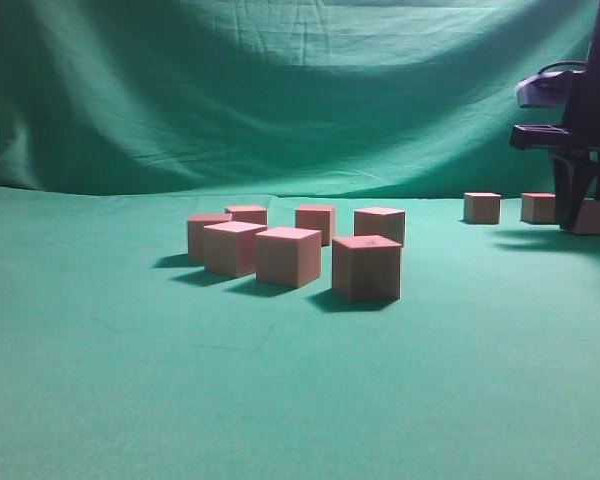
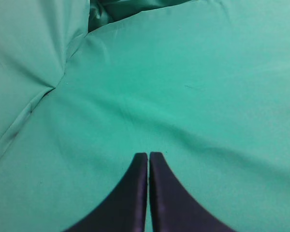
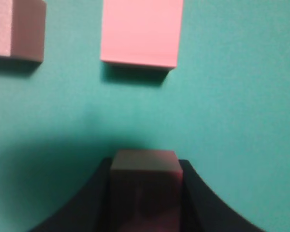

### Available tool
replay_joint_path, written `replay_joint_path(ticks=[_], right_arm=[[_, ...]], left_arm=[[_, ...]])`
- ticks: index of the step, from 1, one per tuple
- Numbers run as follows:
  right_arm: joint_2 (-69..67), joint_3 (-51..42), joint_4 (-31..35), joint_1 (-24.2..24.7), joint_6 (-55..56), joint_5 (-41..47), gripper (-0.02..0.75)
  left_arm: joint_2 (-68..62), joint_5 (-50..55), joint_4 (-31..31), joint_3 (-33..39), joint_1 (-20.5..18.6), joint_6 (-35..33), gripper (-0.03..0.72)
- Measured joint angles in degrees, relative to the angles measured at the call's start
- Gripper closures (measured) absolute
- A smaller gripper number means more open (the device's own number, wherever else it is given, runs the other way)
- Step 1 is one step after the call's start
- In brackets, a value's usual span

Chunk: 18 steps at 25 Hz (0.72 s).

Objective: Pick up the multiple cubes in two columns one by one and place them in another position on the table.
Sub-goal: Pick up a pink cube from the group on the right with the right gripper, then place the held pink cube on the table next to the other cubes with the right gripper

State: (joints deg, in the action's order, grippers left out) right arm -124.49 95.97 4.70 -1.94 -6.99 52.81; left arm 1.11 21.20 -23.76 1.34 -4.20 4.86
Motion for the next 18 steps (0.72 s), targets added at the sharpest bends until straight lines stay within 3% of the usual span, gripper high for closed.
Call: replay_joint_path(ticks=[5,10,18], right_arm=[[5.0,0.0,1.8,-0.9,0.0,2.7,0.490],[15.2,-2.4,2.4,-6.1,-0.1,6.9,0.490],[32.3,-22.3,2.6,-18.5,1.7,4.3,0.490]], left_arm=[[0.0,0.0,0.0,0.0,0.0,0.0,0.688],[0.0,0.0,0.0,0.0,0.0,0.0,0.688],[0.0,0.0,0.0,0.0,0.0,0.0,0.688]])
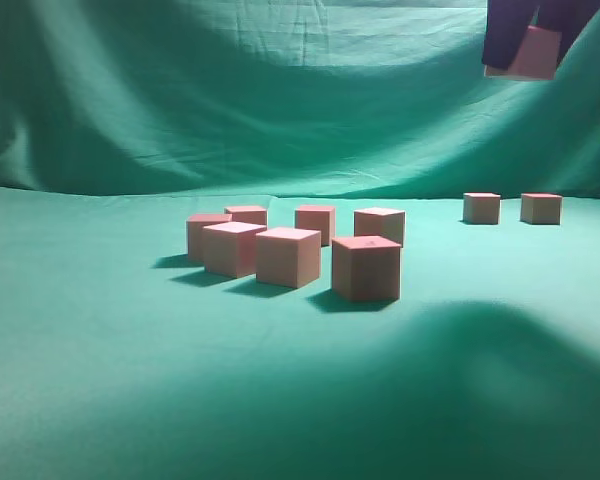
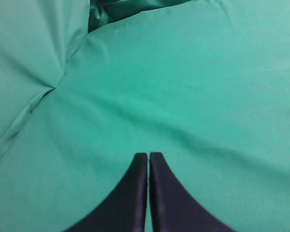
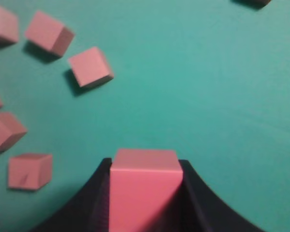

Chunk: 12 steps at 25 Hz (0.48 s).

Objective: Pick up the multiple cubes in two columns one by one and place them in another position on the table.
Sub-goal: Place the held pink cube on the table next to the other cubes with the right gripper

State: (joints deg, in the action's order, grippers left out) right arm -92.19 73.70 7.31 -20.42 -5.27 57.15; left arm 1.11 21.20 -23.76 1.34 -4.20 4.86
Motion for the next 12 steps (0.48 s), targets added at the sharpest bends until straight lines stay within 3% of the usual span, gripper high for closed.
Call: replay_joint_path(ticks=[7,12], right_arm=[[13.3,-17.4,1.1,-12.3,1.8,-5.2,0.490],[14.6,-23.2,2.2,-18.3,12.4,-8.6,0.490]], left_arm=[[0.0,0.0,0.0,0.0,0.0,0.0,0.688],[0.0,0.0,0.0,0.0,0.0,0.0,0.688]])
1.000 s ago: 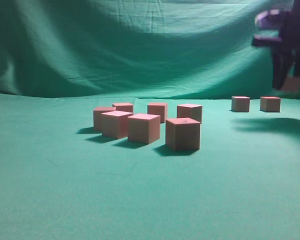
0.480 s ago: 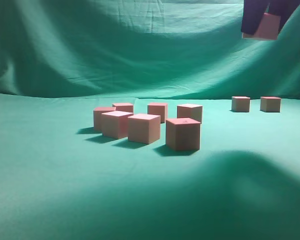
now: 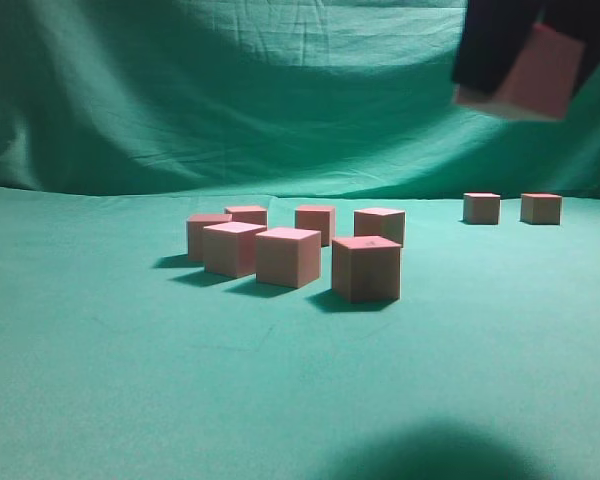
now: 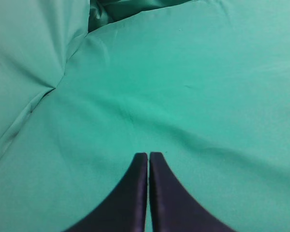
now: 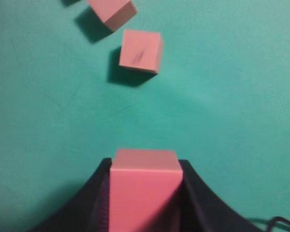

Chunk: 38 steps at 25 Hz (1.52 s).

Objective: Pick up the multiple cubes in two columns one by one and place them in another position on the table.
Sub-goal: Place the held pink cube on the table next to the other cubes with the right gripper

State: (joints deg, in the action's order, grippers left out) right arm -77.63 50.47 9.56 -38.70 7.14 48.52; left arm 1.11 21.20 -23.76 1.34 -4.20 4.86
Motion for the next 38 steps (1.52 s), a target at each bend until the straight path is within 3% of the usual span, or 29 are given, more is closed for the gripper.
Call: replay_joint_path(ticks=[3,9,23,38], right_arm=[[-1.5,-0.3,0.2,-3.2,1.6,-3.6,0.490],[-7.5,-0.3,0.3,-9.2,-16.5,-6.7,0.490],[-15.1,-0.3,-1.4,-9.5,-23.0,-18.0,0.490],[-19.5,-0.3,-2.5,-9.5,-22.1,-18.7,0.490]], left_arm=[[0.0,0.0,0.0,0.0,0.0,0.0,0.688],[0.0,0.0,0.0,0.0,0.0,0.0,0.688],[0.0,0.0,0.0,0.0,0.0,0.0,0.688],[0.0,0.0,0.0,0.0,0.0,0.0,0.688]])
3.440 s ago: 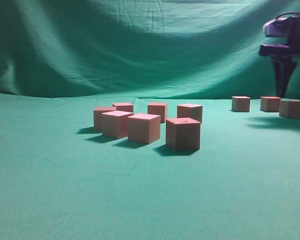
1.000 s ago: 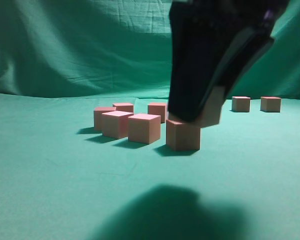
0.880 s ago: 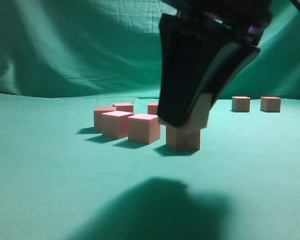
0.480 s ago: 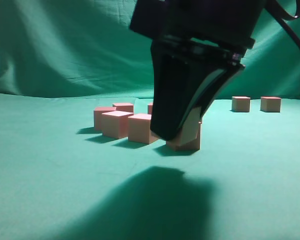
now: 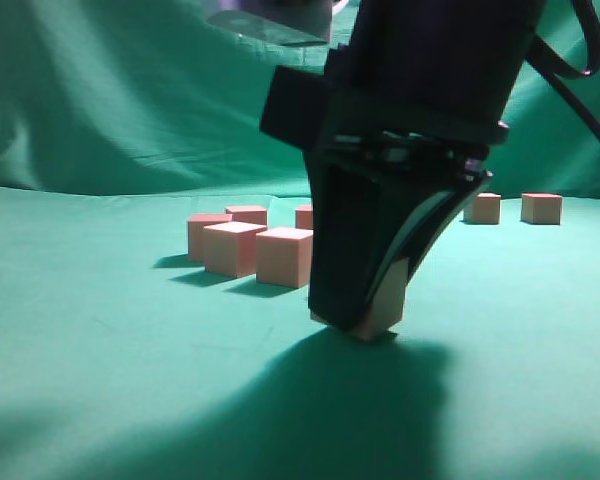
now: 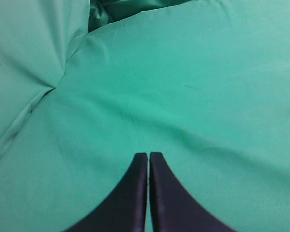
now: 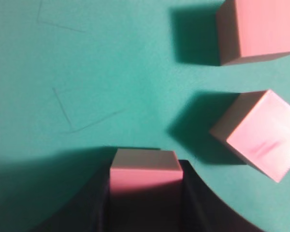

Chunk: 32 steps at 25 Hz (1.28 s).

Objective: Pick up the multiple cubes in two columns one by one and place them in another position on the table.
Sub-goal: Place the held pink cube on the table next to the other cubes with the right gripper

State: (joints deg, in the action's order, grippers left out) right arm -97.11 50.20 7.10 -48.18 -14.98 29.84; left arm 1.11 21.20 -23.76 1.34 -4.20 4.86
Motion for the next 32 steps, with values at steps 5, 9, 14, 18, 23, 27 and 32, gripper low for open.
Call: replay_joint_path(ticks=[5,9,14,18,23,27,32], right_arm=[[-0.2,0.0,0.0,0.0,2.3,-0.4,0.490],[-0.4,0.0,0.0,0.0,3.5,-0.9,0.490],[-0.4,0.0,0.0,0.0,5.3,-0.9,0.343],[-0.4,0.9,0.0,0.0,5.9,1.3,0.244],[-0.4,7.1,-0.2,0.0,6.3,11.7,0.203],[-0.5,15.0,-2.6,0.0,7.7,24.3,0.218],[-0.5,25.5,-8.7,0.0,8.7,38.2,0.218]], left_arm=[[0.0,0.0,0.0,0.0,0.0,0.0,0.688],[0.0,0.0,0.0,0.0,0.0,0.0,0.688],[0.0,0.0,0.0,0.0,0.0,0.0,0.688],[0.0,0.0,0.0,0.0,0.0,0.0,0.688],[0.0,0.0,0.0,0.0,0.0,0.0,0.688],[0.0,0.0,0.0,0.0,0.0,0.0,0.688],[0.0,0.0,0.0,0.0,0.0,0.0,0.688]])
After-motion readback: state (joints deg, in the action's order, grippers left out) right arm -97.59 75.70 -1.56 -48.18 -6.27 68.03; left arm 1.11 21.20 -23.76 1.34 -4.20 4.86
